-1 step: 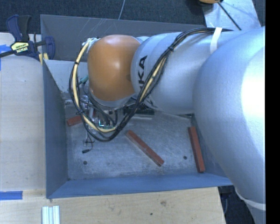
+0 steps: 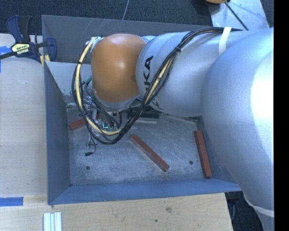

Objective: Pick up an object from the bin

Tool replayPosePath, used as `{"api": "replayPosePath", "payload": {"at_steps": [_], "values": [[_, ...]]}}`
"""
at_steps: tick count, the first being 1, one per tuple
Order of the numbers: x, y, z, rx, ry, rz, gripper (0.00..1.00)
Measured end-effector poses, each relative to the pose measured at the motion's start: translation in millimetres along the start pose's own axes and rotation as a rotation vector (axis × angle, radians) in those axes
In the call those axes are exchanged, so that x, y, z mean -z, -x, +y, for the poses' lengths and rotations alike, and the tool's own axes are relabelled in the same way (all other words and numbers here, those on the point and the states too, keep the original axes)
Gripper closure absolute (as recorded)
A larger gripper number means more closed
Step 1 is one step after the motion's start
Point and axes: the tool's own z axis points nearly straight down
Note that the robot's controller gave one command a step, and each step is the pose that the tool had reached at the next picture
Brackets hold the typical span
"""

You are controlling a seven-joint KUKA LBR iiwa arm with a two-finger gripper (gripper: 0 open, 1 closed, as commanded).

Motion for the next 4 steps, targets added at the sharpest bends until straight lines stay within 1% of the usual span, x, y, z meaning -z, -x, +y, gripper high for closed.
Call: {"api": "replayPosePath", "payload": {"at_steps": [1,2,3,4], "values": [[-53,33.2,-13,-0.091,0.0,0.0,0.0],[-81,62.5,-26,0.04,0.001,-0.004,1.0],[-81,62.5,-26,0.04,0.001,-0.004,1.0],[43,38.3,-50,-0.001,0.0,-0.001,1.0]]}}
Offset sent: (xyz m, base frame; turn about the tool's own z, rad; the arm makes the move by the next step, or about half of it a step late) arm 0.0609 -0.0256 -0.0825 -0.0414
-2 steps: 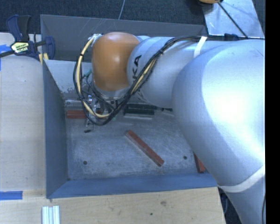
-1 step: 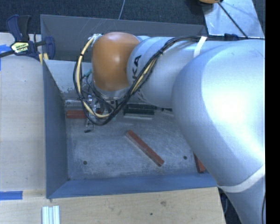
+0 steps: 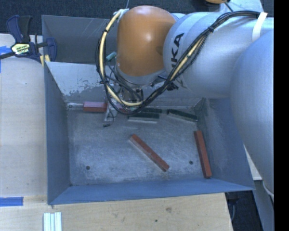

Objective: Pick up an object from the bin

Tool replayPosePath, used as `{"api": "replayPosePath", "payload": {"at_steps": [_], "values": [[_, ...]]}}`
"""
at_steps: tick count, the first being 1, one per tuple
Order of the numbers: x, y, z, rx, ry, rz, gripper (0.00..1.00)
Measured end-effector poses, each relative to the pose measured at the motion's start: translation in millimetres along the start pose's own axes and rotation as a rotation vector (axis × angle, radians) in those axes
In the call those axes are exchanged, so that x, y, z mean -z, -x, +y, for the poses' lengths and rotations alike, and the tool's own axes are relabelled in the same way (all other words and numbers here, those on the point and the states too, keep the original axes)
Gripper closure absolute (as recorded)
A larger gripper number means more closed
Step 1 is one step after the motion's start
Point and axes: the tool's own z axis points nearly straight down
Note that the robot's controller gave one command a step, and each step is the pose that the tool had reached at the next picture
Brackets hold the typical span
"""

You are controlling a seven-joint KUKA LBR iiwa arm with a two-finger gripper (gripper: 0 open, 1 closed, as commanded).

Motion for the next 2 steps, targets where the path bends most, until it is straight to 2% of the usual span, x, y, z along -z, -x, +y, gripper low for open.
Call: {"api": "replayPosePath", "payload": {"at_steps": [1,2], "values": [[0,-0.1,0,-0.001,0.0,0.0,1.0],[23,-7.5,-6,0.117,-0.001,0.008,1.0]]}}
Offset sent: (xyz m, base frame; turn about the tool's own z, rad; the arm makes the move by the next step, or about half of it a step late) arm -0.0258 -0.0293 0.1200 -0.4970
